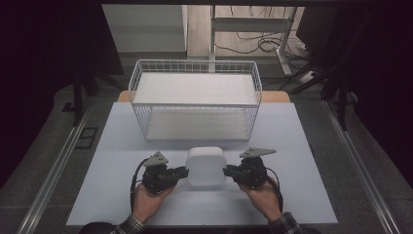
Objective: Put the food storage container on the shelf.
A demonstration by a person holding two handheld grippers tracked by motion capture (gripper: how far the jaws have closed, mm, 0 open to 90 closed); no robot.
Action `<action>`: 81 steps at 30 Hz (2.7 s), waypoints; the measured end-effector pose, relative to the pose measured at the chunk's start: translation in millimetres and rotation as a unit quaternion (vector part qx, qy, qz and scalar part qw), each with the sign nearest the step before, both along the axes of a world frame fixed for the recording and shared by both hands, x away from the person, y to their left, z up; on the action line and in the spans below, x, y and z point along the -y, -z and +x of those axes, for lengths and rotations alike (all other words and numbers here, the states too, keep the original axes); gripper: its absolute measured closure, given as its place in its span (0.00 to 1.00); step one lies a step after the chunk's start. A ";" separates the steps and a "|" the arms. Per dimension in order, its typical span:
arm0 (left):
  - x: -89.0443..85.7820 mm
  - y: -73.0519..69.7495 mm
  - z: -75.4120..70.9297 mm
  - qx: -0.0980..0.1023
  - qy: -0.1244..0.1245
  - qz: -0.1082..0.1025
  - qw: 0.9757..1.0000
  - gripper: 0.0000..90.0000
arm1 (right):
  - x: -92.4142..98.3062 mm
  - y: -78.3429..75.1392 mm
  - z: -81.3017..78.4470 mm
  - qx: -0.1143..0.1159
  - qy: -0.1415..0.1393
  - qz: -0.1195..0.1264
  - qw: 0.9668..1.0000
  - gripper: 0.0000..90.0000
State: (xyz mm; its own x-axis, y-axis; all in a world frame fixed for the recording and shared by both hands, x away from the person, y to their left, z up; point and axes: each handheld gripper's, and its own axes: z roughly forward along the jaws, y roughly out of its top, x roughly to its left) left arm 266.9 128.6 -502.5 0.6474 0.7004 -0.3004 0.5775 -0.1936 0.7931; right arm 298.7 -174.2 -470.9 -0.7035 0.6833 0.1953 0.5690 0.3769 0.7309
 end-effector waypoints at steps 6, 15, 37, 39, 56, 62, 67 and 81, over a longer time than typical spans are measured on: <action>-1.6 -0.1 1.3 0.001 -0.015 -0.014 1.000 0.88 | -2.9 0.8 -3.0 0.018 0.014 0.005 1.000 0.86; -11.0 -16.0 14.6 0.021 -0.024 -0.014 0.999 0.88 | -9.7 -7.1 9.3 0.037 0.011 0.021 0.999 0.85; -23.8 -8.8 94.3 0.009 -0.068 -0.033 0.997 0.87 | -34.9 -4.5 92.4 0.037 0.037 0.020 0.998 0.85; -23.4 -7.2 96.8 0.005 -0.066 -0.034 0.997 0.87 | -34.5 -3.6 94.0 0.035 0.039 0.020 0.998 0.85; -18.2 -2.7 110.5 0.039 -0.086 -0.004 0.996 0.83 | -34.2 4.5 113.7 0.038 0.046 0.018 0.998 0.78; -18.5 -5.8 120.7 0.053 -0.106 -0.001 0.993 0.74 | -36.7 1.5 120.3 0.057 0.066 0.019 0.996 0.74; -14.1 -7.3 129.6 0.072 -0.135 0.008 0.988 0.72 | -41.0 1.9 128.3 0.078 0.097 0.028 0.992 0.73; -20.4 -15.6 99.6 0.070 -0.103 -0.012 0.992 0.48 | -37.2 -9.9 109.5 0.101 0.054 0.017 0.993 0.96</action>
